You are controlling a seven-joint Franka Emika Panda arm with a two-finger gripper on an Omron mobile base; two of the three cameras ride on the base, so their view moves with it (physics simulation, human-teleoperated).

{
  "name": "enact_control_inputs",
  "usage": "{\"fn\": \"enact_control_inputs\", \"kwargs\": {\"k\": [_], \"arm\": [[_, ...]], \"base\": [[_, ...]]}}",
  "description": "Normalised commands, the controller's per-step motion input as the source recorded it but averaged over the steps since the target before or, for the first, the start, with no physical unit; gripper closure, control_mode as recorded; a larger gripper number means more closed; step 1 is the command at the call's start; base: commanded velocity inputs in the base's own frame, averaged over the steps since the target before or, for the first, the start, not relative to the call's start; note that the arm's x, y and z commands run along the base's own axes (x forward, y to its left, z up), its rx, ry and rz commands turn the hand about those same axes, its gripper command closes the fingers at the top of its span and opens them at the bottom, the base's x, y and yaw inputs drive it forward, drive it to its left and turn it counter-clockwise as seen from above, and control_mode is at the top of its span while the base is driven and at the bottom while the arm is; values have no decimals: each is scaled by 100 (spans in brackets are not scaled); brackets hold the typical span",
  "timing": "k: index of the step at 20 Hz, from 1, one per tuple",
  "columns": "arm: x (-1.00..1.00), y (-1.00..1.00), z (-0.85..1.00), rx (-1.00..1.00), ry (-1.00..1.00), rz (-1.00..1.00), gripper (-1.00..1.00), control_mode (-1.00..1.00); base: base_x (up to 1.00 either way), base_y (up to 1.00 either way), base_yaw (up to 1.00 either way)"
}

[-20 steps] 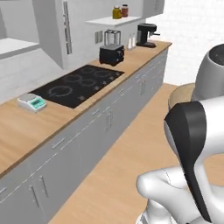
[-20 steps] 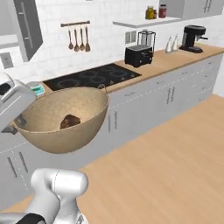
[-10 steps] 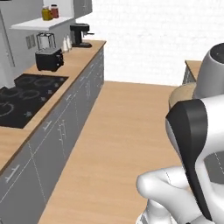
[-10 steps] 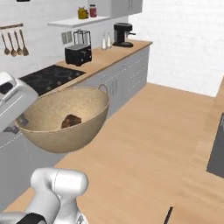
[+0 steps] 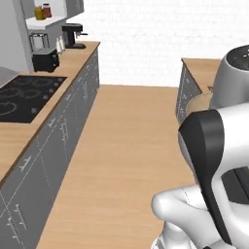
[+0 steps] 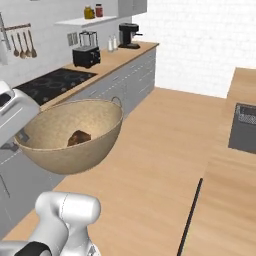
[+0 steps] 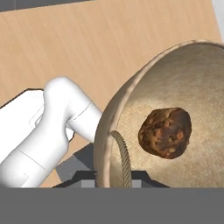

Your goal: Open the cabinet, pick up the bread from the cabinet and place it in the basket. Then move the basket to the dining counter.

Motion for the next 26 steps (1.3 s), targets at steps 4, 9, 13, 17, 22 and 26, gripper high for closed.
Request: {"fn": "enact_control_inputs", "kwargs": {"k": [4, 9, 13, 17, 22, 26], "arm": [[0, 0, 0, 0, 0, 0, 100, 100], [0, 0, 0, 0, 0, 0, 100, 100], [0, 0, 0, 0, 0, 0, 100, 100], [0, 0, 0, 0, 0, 0, 100, 100], [0, 0, 0, 0, 0, 0, 100, 100], [0, 0, 0, 0, 0, 0, 100, 100]], "base": [[-100, 24, -22], [-100, 26, -22], [-100, 21, -22], [-100, 11, -24], [-23, -35, -31], [3, -80, -24]]}}
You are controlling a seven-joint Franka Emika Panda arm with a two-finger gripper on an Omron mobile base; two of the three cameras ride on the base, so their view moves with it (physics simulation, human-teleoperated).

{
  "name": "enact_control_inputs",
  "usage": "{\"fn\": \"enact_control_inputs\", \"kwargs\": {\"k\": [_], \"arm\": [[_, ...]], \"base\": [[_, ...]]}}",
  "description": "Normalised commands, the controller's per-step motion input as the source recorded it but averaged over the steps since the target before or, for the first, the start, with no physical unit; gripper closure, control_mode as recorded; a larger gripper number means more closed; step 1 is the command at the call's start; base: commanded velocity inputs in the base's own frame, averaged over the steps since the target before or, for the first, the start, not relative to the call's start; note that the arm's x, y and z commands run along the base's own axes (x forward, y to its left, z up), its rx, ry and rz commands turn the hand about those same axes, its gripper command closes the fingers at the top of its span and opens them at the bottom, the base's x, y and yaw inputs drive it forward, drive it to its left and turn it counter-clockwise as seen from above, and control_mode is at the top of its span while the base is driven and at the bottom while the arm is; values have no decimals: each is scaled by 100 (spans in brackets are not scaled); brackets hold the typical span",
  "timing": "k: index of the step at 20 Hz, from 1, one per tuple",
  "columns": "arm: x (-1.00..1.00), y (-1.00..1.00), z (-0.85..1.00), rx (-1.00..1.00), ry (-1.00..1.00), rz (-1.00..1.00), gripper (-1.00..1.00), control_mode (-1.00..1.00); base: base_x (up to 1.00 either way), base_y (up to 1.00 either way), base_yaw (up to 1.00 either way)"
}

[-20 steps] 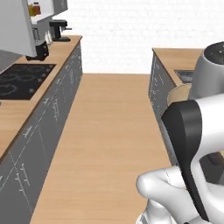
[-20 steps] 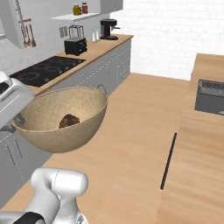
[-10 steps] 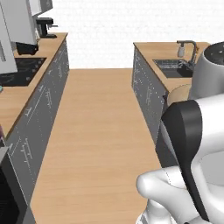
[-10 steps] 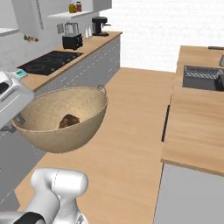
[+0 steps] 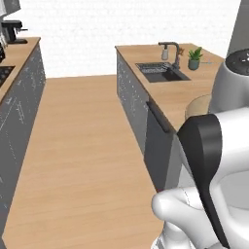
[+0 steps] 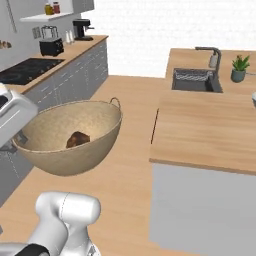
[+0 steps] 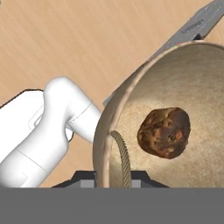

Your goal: Open the cabinet, pick up the bread from the cabinet and place it in the basket. Then move the basket to the dining counter.

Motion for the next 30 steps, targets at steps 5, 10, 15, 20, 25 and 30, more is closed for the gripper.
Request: {"fn": "enact_control_inputs", "kwargs": {"k": [5, 10, 15, 20, 25, 30], "arm": [[0, 0, 0, 0, 0, 0, 100, 100], [0, 0, 0, 0, 0, 0, 100, 100], [0, 0, 0, 0, 0, 0, 100, 100], [0, 0, 0, 0, 0, 0, 100, 100], [0, 0, 0, 0, 0, 0, 100, 100], [0, 0, 0, 0, 0, 0, 100, 100]], "base": [[8, -98, -15], [30, -94, -3], [36, -95, 0], [24, -100, 0], [32, -100, 0], [36, -88, 0]]}}
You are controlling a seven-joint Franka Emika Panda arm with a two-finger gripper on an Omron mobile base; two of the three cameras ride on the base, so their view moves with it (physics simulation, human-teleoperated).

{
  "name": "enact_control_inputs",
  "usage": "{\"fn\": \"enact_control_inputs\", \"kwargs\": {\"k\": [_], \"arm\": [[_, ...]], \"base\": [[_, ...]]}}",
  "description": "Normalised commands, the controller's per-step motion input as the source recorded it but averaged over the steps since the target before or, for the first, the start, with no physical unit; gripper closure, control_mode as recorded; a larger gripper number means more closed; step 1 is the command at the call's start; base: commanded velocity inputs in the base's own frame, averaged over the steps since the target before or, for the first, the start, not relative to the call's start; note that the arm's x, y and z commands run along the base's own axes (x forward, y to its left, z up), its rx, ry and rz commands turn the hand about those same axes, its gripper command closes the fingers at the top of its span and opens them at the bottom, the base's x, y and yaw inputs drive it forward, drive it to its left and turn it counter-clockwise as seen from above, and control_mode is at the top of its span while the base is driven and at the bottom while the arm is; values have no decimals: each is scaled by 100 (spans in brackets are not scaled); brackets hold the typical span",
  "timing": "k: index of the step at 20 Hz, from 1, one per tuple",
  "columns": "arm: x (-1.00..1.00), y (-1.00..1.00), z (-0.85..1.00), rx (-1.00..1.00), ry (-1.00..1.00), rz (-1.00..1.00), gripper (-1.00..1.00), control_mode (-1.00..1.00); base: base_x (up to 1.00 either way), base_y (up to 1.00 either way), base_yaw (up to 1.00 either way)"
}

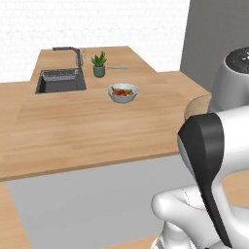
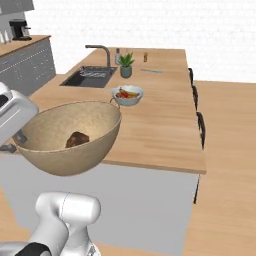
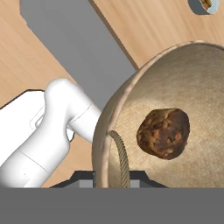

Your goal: Open the cabinet, pick up the bread from the cabinet and place it in the basket. Then move the basket to the dining counter.

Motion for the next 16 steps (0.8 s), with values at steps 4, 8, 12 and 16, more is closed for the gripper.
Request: {"fn": "enact_control_inputs", "kwargs": {"k": [4, 8, 12, 16], "arm": [[0, 0, 0, 0, 0, 0, 100, 100], [0, 0, 0, 0, 0, 0, 100, 100], [0, 0, 0, 0, 0, 0, 100, 100], [36, -1, -18, 0, -4, 0, 100, -100]], "base": [[44, -73, 0], [58, -44, 0], [42, -8, 0], [21, 0, 0]]}}
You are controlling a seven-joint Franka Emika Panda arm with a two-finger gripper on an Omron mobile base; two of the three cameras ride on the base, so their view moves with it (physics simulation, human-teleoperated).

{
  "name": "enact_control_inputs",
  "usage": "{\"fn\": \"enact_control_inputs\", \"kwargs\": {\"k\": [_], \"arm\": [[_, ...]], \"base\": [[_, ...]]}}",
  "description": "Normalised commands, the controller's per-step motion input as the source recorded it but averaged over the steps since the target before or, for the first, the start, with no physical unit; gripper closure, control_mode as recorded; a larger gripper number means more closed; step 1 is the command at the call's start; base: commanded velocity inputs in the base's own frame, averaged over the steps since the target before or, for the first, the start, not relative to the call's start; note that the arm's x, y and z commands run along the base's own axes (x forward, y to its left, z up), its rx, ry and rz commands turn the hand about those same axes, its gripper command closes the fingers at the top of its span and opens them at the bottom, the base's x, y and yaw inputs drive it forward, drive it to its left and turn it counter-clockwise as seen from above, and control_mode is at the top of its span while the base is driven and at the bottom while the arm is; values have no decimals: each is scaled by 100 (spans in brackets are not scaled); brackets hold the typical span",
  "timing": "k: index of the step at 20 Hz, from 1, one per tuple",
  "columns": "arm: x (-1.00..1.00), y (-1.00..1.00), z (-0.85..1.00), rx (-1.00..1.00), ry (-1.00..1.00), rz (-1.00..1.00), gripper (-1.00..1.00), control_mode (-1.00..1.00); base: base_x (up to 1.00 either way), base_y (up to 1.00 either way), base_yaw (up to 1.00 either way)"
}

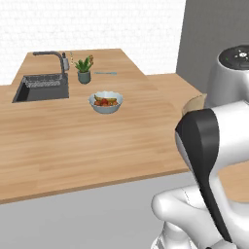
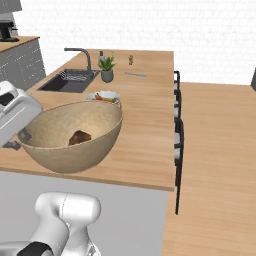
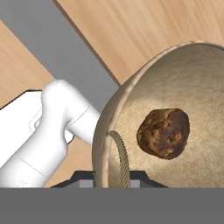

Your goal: Open the cabinet, pick up the bread from the cabinet and place it in the basket. Then move the basket to the dining counter.

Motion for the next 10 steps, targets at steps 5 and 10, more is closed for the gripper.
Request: {"fn": "enact_control_inputs", "kwargs": {"k": [5, 10], "arm": [[100, -10, -40, 7, -1, 0, 100, -100], [100, -11, -53, 11, 1, 1, 100, -100]], "base": [[0, 0, 0], [0, 0, 0]]}}
